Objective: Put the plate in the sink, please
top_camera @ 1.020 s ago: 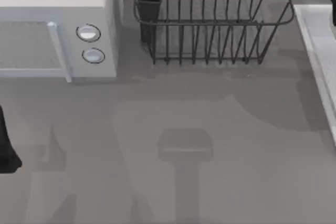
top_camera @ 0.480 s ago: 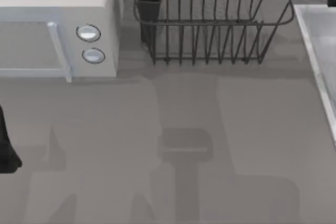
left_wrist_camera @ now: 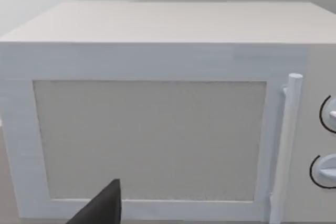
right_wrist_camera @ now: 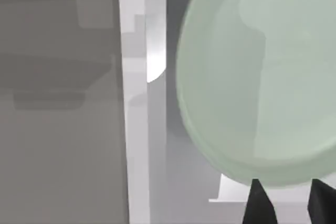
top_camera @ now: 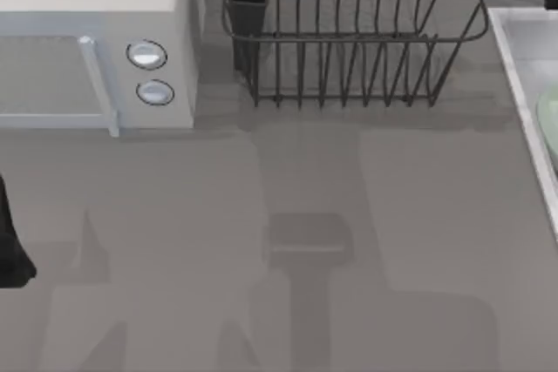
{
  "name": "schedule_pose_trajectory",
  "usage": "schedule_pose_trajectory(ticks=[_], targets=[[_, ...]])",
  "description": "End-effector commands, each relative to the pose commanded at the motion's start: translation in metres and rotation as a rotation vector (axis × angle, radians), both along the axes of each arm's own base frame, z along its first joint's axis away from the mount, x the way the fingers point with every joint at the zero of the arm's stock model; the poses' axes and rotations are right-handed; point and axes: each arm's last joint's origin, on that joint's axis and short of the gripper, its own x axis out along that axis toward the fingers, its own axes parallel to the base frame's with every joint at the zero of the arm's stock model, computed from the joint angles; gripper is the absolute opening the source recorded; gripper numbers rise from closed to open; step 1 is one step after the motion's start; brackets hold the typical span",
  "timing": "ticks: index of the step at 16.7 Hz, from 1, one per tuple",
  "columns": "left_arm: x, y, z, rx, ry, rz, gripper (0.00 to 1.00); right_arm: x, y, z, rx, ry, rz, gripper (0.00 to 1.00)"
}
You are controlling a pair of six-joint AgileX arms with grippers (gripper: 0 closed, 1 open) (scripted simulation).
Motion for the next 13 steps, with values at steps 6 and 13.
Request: schedule_pose_trajectory(ticks=[6,13], targets=[[0.0000,0.0000,0.0000,0.000,0.000,0.000,1.00,0.0000,0.0000,0.0000,0.000,0.000,0.000,0.90],[0.0000,0.0000,0.0000,0.000,0.000,0.000,1.00,0.0000,0.0000,0.0000,0.000,0.000,0.000,1.00]])
